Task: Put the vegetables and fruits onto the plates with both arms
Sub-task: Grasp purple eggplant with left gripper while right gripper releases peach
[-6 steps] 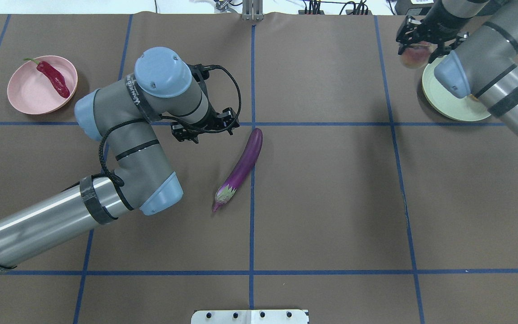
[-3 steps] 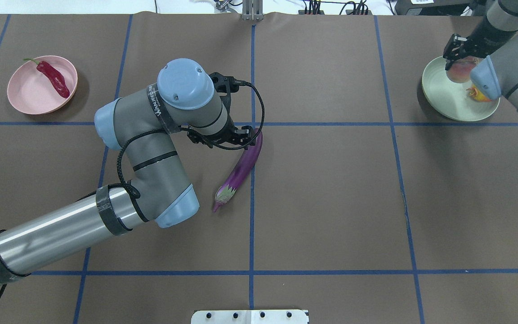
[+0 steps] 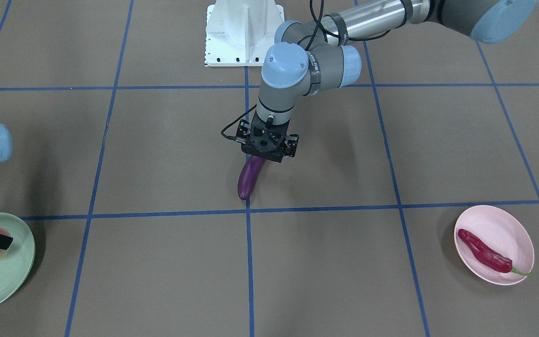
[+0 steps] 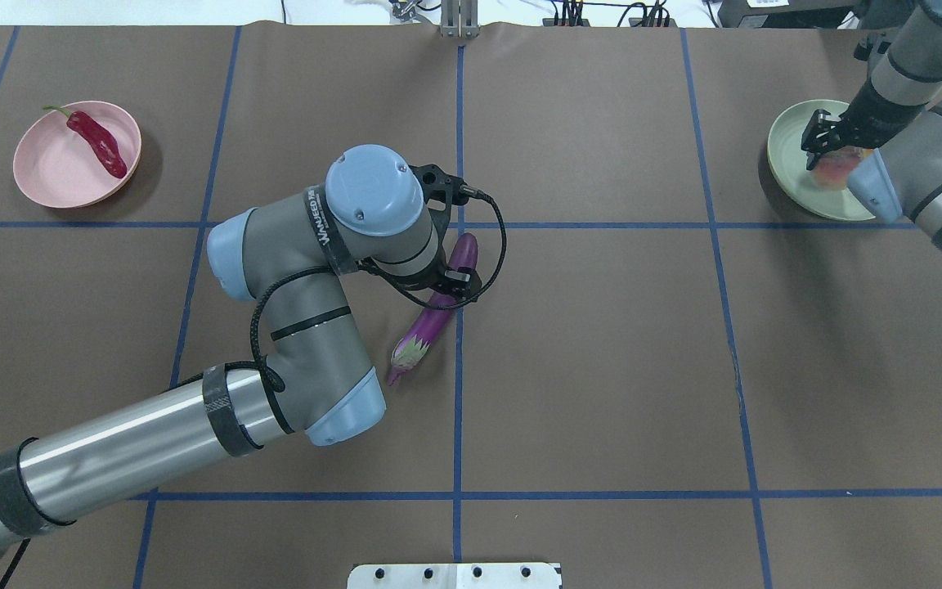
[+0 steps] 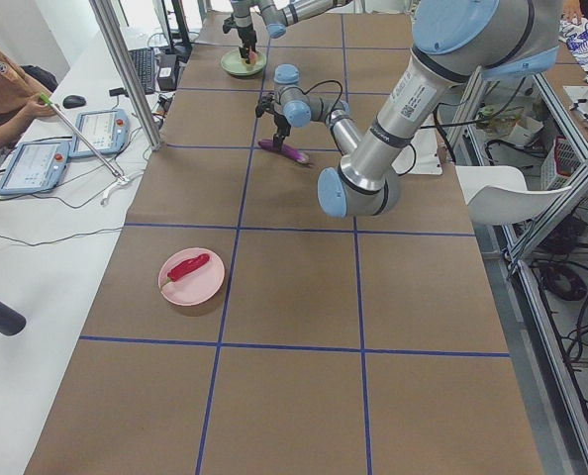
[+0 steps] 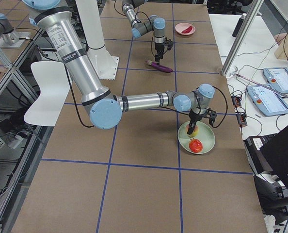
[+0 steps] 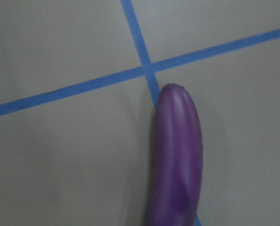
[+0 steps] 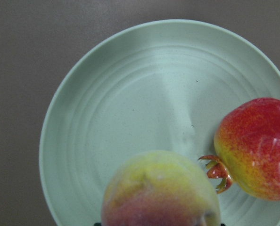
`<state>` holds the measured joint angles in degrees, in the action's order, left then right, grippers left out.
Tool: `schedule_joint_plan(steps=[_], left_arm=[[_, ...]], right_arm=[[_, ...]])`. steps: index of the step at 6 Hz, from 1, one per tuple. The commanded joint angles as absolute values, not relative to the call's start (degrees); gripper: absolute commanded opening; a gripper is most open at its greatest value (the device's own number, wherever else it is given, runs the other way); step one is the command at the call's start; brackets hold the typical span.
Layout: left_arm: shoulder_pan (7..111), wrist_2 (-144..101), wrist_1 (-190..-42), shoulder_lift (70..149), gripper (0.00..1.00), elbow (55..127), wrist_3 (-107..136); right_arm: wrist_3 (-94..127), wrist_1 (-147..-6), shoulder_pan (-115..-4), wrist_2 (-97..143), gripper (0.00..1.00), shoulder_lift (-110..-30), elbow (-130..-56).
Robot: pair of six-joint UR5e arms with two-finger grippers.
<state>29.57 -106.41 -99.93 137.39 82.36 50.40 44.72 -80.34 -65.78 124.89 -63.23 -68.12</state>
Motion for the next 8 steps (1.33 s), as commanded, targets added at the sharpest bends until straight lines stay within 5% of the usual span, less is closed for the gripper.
schedule_joint_plan(steps=[1,3,4,7,8], left_arm=[[27.77,-103.8,-100.02,142.26,0.96,76.07,47.72],[28.73,-103.45,-99.76,142.65,0.93,74.36,44.68],[29.26,-103.53,-99.76,142.56,0.81,73.92,43.95],[29.18,-103.8,-99.76,142.3,0.0,73.48,44.73],[29.79,-104.15,-99.06,142.29,0.0,75.04,44.91]], right_arm=[[42.03,-79.19,-66.26,123.93,1.0,-63.63,-68.46],[42.01,-79.62,-67.23,124.45,1.0,-63.2,-70.47],[42.01,-79.72,-67.58,124.71,1.0,-63.19,-70.92],[42.1,-81.28,-69.94,129.86,1.0,-63.1,-73.45],[42.19,-82.26,-70.22,131.29,1.0,-63.11,-75.04]])
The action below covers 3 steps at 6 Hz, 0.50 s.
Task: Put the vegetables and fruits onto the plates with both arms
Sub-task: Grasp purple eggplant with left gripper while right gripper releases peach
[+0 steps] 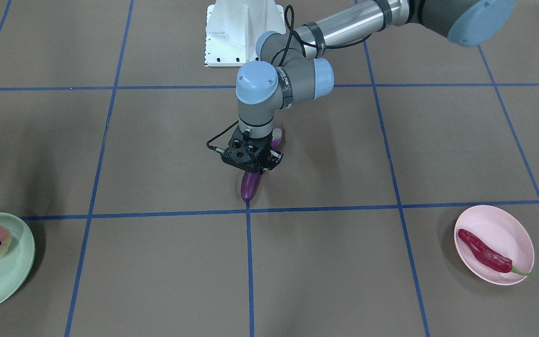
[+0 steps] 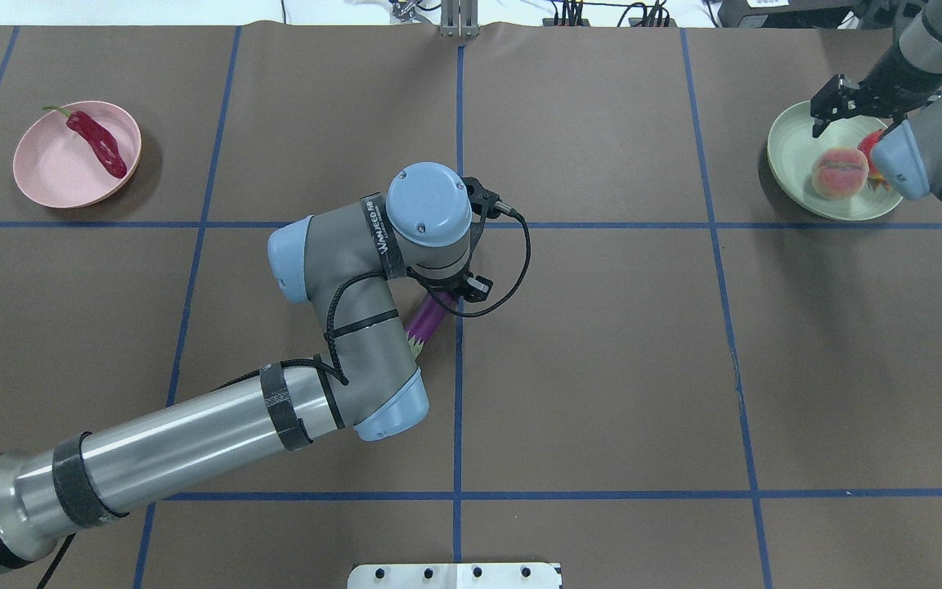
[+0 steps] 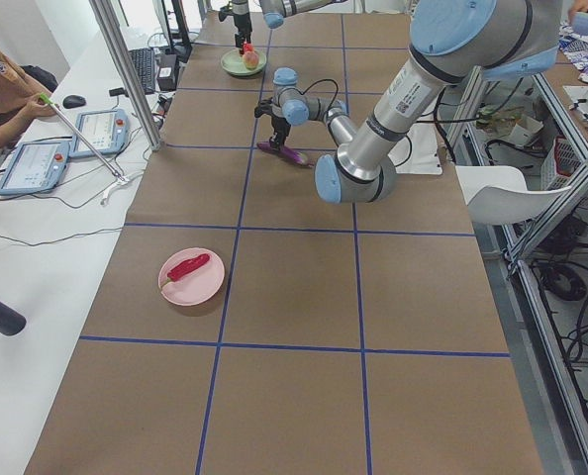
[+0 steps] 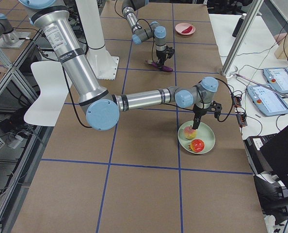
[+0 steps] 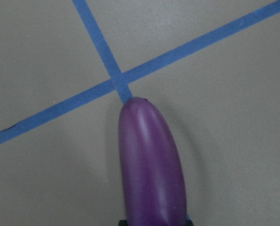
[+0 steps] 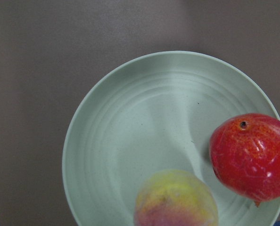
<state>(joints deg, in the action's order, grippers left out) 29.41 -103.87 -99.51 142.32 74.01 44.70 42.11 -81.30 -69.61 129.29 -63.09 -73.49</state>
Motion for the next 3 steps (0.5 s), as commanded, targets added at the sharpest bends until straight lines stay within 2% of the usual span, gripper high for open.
schedule_joint_plan(steps=[1,2,3], left_arm=[[33.62,-104.32,-92.53,142.12,0.0,79.41,44.83],[40.8,-109.63,-86.46,141.6,0.0,80.67,44.82],[47.92,-115.69,-85.79,134.37,0.0,82.34,44.82]], right_arm=[[42.54,-84.53,-70.31,131.31,1.0,-63.11,-79.32],[42.71,-84.2,-70.23,131.22,1.0,-63.54,-81.45],[42.8,-84.03,-70.22,131.31,1.0,-64.07,-82.78]])
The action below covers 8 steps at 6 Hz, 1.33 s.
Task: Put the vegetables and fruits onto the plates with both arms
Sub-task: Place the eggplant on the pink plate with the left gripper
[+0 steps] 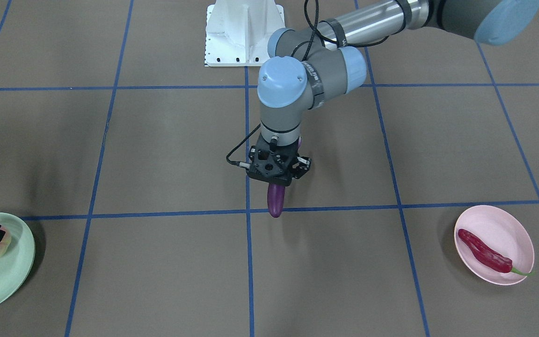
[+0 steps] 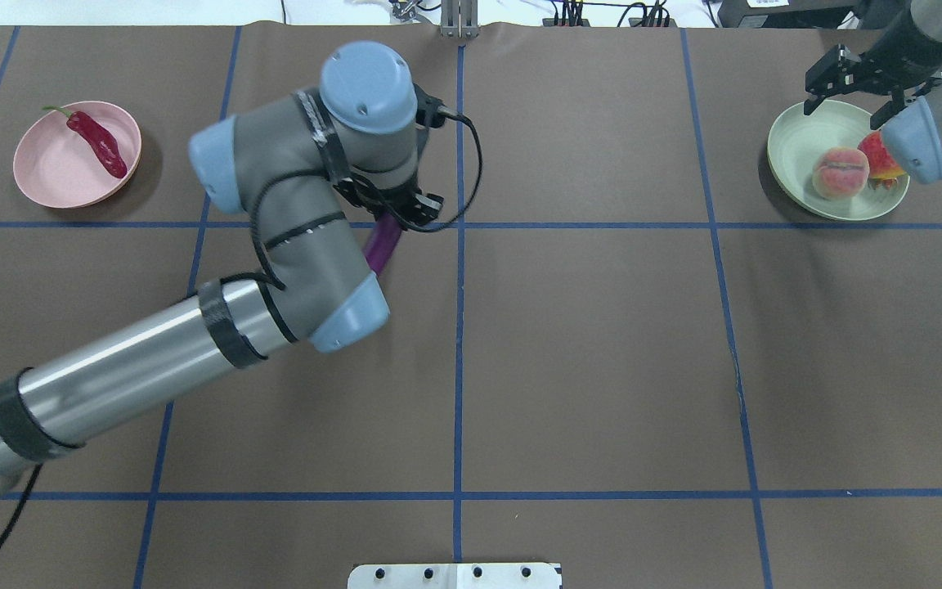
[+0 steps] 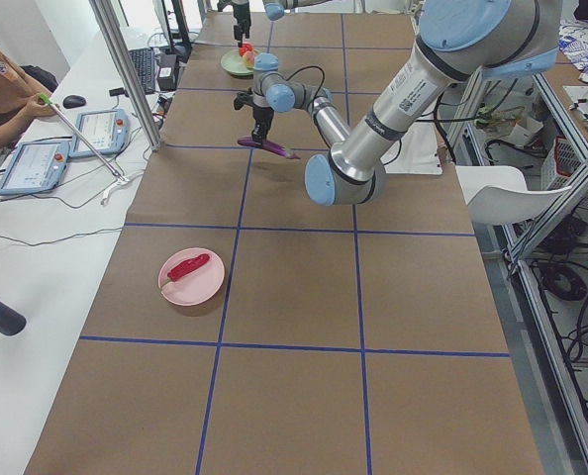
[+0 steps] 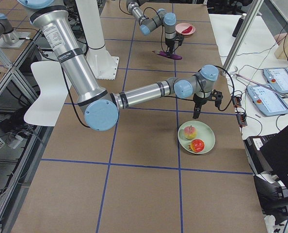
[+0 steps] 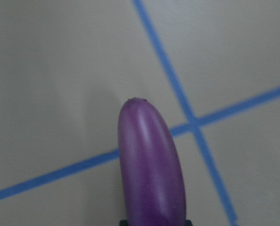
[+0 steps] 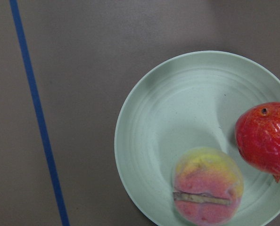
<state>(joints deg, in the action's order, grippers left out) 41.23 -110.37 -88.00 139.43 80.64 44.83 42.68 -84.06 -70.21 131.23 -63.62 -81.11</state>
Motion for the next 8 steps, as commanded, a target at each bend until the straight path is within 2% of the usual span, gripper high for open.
schedule_joint_plan(steps=[1,2,4,6,8], left_arm=[[53.3,-116.27,-86.3,127.34,0.0,83.48,44.3],[59.09,-118.54,-86.05,124.39,0.0,81.67,44.91],[69.56,-124.17,-86.57,124.19,0.0,67.74,46.31],[70.14,-124.1,-96.19,122.62,0.0,61.63,55.88],[69.79,-124.71,-96.94,122.34,0.22,60.39,55.99]], right_arm=[[42.98,-84.28,-70.22,131.31,1.0,-66.16,-86.01],[42.98,-84.64,-70.22,131.31,1.0,-67.05,-87.87],[43.07,-84.64,-70.22,131.31,1.0,-69.16,-91.21],[43.07,-84.64,-70.14,131.31,1.0,-71.98,-94.13],[43.07,-84.64,-69.96,131.13,1.0,-71.98,-93.96]])
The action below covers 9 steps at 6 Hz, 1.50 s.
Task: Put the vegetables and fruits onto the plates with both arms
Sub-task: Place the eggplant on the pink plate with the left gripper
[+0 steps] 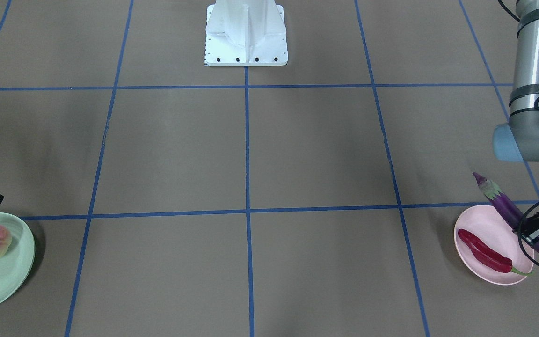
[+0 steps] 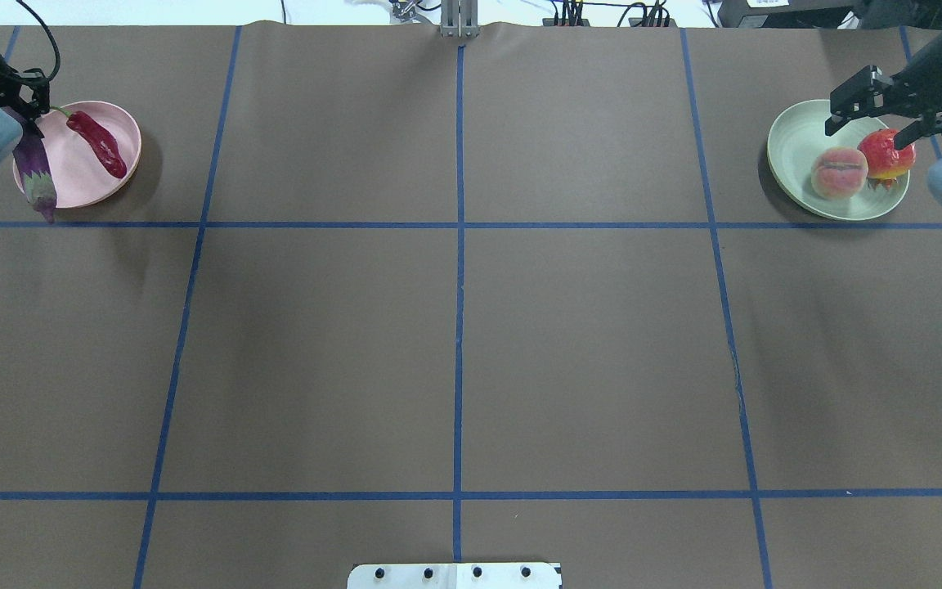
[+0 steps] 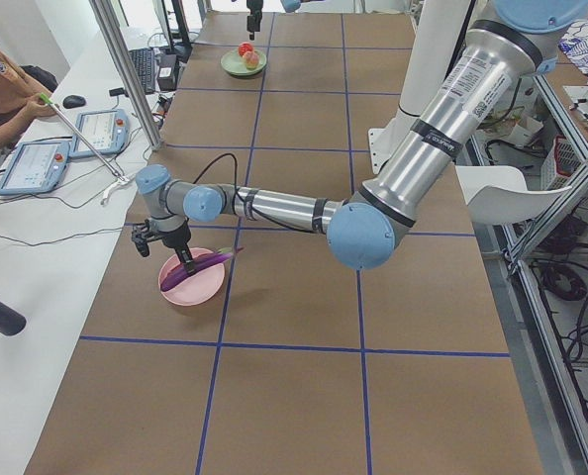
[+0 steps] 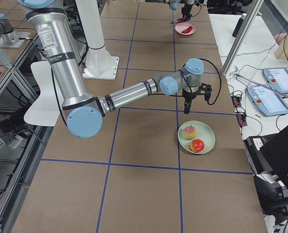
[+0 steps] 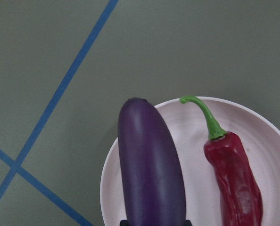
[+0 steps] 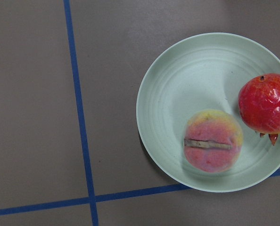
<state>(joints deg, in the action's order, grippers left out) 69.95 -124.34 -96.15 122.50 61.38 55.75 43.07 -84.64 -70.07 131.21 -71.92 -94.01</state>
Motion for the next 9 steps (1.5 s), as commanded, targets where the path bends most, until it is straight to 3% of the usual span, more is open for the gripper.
schedule_joint_plan(steps=[1,2,5,7,9], left_arm=[[69.52,-126.02,-97.29,122.43,0.32,60.29,55.99],[69.26,-126.04,-98.69,122.34,0.99,59.34,55.99],[69.95,-127.52,-100.28,124.01,1.0,58.01,55.03],[73.63,-129.01,-100.02,117.48,1.0,65.6,34.94],[79.78,-130.78,-100.19,115.32,1.0,66.27,20.11]], right_arm=[[43.07,-84.64,-69.96,131.22,1.0,-71.98,-94.04],[43.07,-84.64,-69.96,131.05,1.0,-72.07,-93.61],[43.07,-84.73,-69.96,131.05,1.0,-72.07,-93.69],[42.98,-85.25,-70.05,131.13,1.0,-71.63,-94.22],[42.1,-85.43,-70.14,130.96,1.0,-71.98,-93.26]])
